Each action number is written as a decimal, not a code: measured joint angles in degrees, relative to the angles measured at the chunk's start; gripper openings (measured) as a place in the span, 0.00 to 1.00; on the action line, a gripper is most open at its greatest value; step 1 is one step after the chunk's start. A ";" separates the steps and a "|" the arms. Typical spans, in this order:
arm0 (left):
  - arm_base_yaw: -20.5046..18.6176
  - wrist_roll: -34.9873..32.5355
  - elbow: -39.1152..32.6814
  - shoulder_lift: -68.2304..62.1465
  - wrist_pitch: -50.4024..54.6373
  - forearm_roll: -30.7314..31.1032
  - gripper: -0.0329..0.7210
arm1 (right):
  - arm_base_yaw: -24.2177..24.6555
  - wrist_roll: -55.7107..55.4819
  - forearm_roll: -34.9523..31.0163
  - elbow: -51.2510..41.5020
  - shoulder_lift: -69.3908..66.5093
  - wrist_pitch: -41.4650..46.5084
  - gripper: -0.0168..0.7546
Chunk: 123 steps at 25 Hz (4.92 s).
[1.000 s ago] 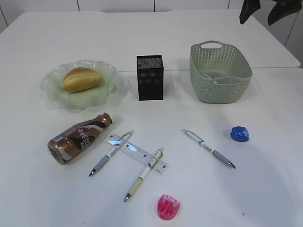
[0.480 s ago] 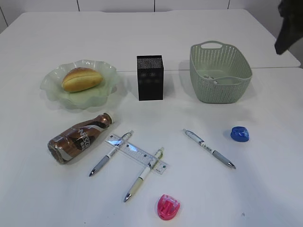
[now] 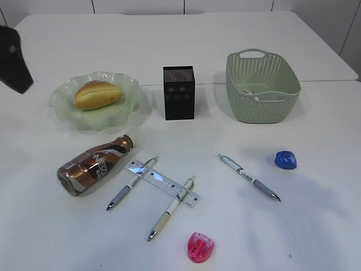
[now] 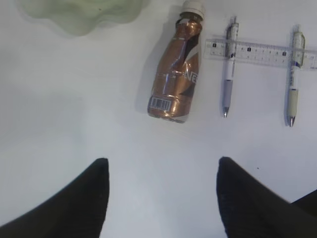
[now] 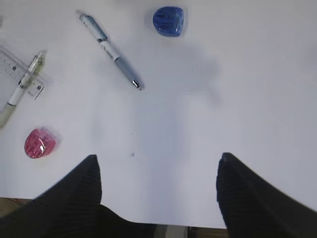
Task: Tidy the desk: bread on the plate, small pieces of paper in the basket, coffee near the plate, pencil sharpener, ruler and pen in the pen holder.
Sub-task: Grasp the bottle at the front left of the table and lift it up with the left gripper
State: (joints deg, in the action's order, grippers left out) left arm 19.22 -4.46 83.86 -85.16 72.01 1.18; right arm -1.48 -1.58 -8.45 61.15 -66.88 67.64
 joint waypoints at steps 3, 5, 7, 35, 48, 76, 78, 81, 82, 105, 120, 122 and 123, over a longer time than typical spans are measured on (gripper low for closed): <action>1.37 -0.92 0.00 -3.94 -0.43 1.32 0.71 | 0.00 0.22 -0.35 -1.99 5.50 0.49 0.75; 1.60 -1.02 0.00 -6.47 -0.71 1.87 0.71 | 0.00 0.32 -0.49 -2.09 8.07 0.85 0.75; 1.60 -0.42 -0.14 -7.86 -0.94 2.11 0.71 | 0.00 0.27 -0.49 -2.09 9.48 1.27 0.75; 1.60 -6.41 7.99 -26.22 -1.66 -0.44 0.83 | 0.00 0.35 -0.37 -3.17 11.95 2.85 0.75; 1.60 -7.23 14.65 -34.50 -2.01 -2.05 0.82 | 0.00 1.58 -0.25 -3.17 11.95 3.17 0.75; 1.60 -8.31 16.48 -43.47 -4.63 -3.49 0.82 | 0.00 2.31 -0.03 -3.17 11.95 3.39 0.75; 1.60 -8.31 17.38 -44.03 -4.76 -3.49 0.82 | 0.00 2.31 -0.03 -3.17 11.95 3.39 0.75; 1.60 -8.31 17.99 -44.63 -5.44 -3.49 0.82 | 0.00 2.87 -0.03 -3.17 11.95 3.39 0.75; 1.60 -8.31 17.99 -44.84 -5.46 -3.49 0.82 | 0.00 3.12 -0.03 -3.17 11.95 3.39 0.75; 1.60 -8.31 18.13 -47.88 -5.80 -1.71 0.55 | 0.00 3.70 -0.03 -3.17 11.95 2.60 0.75; 1.60 -7.92 20.43 -48.24 -3.37 -0.87 0.47 | 0.00 3.70 -0.03 -3.17 11.95 2.51 0.75; 1.60 -6.59 22.16 -48.24 -3.33 -0.86 0.47 | 0.00 3.70 -0.03 -3.17 11.95 2.51 0.75; 1.60 -5.74 22.86 -48.12 -3.33 -0.86 0.47 | 0.00 3.70 -0.03 -3.17 11.95 2.51 0.75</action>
State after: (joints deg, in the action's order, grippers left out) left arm 20.82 -10.20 106.72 -133.28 68.68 0.32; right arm -1.48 2.12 -8.48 57.98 -54.93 70.15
